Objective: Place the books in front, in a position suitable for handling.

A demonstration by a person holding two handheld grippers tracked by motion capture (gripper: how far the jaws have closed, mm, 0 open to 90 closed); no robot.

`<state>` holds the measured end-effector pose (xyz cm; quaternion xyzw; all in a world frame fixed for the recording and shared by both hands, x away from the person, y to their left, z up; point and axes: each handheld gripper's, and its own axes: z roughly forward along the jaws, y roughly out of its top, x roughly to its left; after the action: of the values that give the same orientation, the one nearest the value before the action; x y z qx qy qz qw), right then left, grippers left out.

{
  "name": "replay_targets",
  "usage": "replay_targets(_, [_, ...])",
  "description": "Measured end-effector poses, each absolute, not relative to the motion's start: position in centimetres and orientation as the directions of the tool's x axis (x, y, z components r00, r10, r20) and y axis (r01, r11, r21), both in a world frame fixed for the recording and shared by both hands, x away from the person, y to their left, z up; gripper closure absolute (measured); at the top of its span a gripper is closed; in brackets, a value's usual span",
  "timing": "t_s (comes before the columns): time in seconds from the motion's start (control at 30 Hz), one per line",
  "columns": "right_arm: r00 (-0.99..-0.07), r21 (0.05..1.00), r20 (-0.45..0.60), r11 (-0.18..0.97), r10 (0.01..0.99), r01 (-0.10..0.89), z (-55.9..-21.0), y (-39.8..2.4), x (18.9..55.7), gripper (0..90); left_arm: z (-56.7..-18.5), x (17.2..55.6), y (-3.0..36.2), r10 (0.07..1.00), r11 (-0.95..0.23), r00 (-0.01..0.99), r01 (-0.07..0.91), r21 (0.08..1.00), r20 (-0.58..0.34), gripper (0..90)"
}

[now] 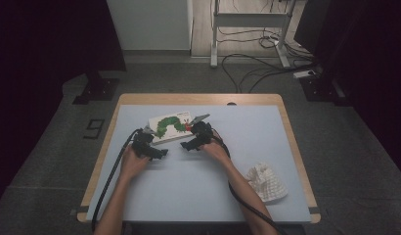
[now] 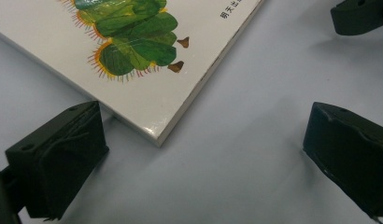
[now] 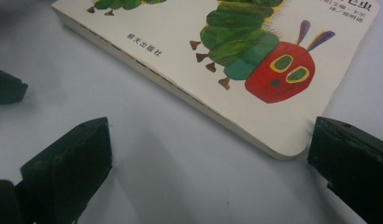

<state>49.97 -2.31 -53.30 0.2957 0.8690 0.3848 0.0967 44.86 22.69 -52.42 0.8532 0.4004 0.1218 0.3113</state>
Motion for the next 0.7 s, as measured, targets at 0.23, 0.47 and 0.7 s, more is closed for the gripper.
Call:
replay_targets(0.23, [-0.807, 0.725, 0.06, 0.53, 0.588, 0.44, -53.3, -2.5, 49.0, 0.0, -52.6, 44.1, 22.7, 0.755, -0.483, 0.655, 0.595, 0.642, -0.04, 0.0])
replay_targets(0.47, [-0.81, 0.727, 0.076, 0.523, 0.581, 0.444, -53.3, -2.9, 48.1, 0.0, -52.6, 43.2, 22.6, 0.748, -0.486, 0.662, 0.592, 0.643, -0.045, 0.0])
replay_targets(0.7, [-0.813, 0.727, 0.08, 0.525, 0.577, 0.443, -53.3, -3.3, 47.0, 0.0, -52.5, 42.2, 22.4, 0.739, -0.496, 0.673, 0.587, 0.639, -0.045, 0.0])
